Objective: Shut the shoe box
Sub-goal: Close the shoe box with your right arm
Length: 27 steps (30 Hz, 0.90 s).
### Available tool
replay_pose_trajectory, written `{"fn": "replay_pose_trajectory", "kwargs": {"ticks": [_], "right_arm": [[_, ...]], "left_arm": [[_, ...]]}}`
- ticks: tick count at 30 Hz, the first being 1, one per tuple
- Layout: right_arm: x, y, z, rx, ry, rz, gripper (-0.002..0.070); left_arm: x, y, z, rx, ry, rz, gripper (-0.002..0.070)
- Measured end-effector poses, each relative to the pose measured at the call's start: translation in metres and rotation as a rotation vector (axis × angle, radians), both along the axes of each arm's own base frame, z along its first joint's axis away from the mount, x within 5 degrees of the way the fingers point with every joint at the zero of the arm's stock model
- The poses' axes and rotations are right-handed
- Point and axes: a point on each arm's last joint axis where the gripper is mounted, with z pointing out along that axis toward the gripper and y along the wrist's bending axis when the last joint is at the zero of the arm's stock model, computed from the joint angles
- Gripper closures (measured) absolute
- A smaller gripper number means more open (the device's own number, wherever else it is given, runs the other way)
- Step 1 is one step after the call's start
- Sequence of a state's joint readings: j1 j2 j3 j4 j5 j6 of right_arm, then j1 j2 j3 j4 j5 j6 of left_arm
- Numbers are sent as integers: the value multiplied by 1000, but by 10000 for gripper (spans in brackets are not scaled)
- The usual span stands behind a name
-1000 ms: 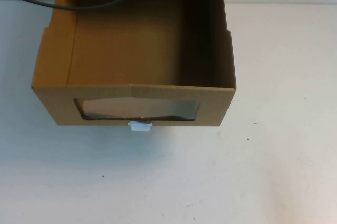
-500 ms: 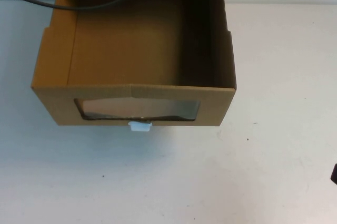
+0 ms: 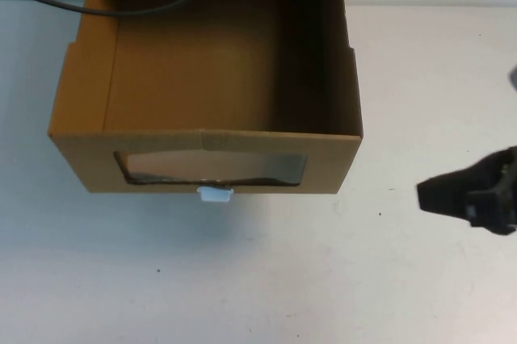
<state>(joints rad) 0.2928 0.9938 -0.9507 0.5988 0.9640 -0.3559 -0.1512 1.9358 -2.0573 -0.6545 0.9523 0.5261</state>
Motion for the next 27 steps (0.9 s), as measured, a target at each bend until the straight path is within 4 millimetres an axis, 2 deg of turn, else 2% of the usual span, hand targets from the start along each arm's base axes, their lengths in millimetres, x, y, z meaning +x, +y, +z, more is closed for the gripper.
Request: {"fn": "replay_pose_trajectory", "kwargs": {"ticks": [4,8,12,19,27], "right_arm": [[4,42,16,-46,-50,108,687],[4,85,23,-80,-118,189,687],[13,118,17,-130,-138,202,687],[42,149,1,-180,-123,193,687],[66,163,-4,-186,-132,166,687]], "left_arm": [[0,0,0,0,1,0,677],[0,0,0,0,1,0,677],[0,0,0,0,1,0,677],[0,0,0,0,1,0,677],[0,0,0,0,1,0,677]]}}
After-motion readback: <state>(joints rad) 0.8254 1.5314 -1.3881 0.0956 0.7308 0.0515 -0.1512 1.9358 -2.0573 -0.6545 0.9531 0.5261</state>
